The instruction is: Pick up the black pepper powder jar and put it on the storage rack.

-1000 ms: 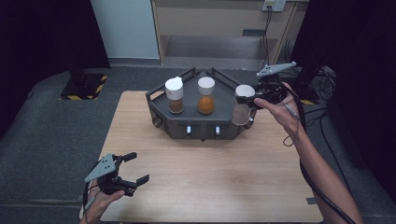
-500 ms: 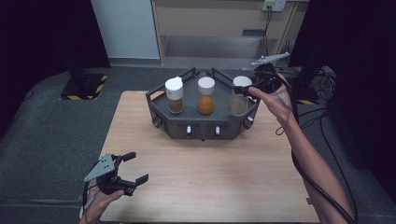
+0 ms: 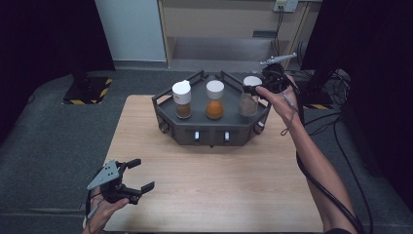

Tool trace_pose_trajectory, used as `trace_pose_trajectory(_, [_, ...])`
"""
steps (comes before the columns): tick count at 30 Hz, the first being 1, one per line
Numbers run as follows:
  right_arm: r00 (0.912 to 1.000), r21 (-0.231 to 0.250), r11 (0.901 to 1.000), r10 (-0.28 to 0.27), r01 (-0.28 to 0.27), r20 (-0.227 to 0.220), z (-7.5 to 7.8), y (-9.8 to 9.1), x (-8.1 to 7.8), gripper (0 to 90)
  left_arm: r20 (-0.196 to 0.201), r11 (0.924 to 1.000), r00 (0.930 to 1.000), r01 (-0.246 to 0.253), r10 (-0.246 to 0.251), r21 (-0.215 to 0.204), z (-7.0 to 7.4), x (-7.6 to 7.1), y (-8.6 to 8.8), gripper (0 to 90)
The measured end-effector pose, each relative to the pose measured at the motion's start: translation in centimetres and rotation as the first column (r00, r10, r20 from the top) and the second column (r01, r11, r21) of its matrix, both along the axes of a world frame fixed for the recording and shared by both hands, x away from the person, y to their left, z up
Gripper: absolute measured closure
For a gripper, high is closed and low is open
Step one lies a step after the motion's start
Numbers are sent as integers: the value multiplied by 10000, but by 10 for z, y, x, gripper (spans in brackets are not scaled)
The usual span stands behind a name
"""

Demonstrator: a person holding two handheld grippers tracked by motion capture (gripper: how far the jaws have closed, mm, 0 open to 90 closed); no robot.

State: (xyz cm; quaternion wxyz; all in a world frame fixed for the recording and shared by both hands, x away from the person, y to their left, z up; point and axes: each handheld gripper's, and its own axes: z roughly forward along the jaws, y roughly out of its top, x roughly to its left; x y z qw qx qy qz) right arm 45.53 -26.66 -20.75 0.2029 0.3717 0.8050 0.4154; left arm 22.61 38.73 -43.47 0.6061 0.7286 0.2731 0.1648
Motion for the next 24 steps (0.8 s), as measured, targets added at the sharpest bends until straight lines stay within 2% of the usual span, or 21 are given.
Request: trace_pose_trajectory(24, [9996, -247, 9997, -93, 86, -273, -19, 13, 15, 341, -4, 10000, 10000, -42, 42, 8, 0, -1, 1, 2])
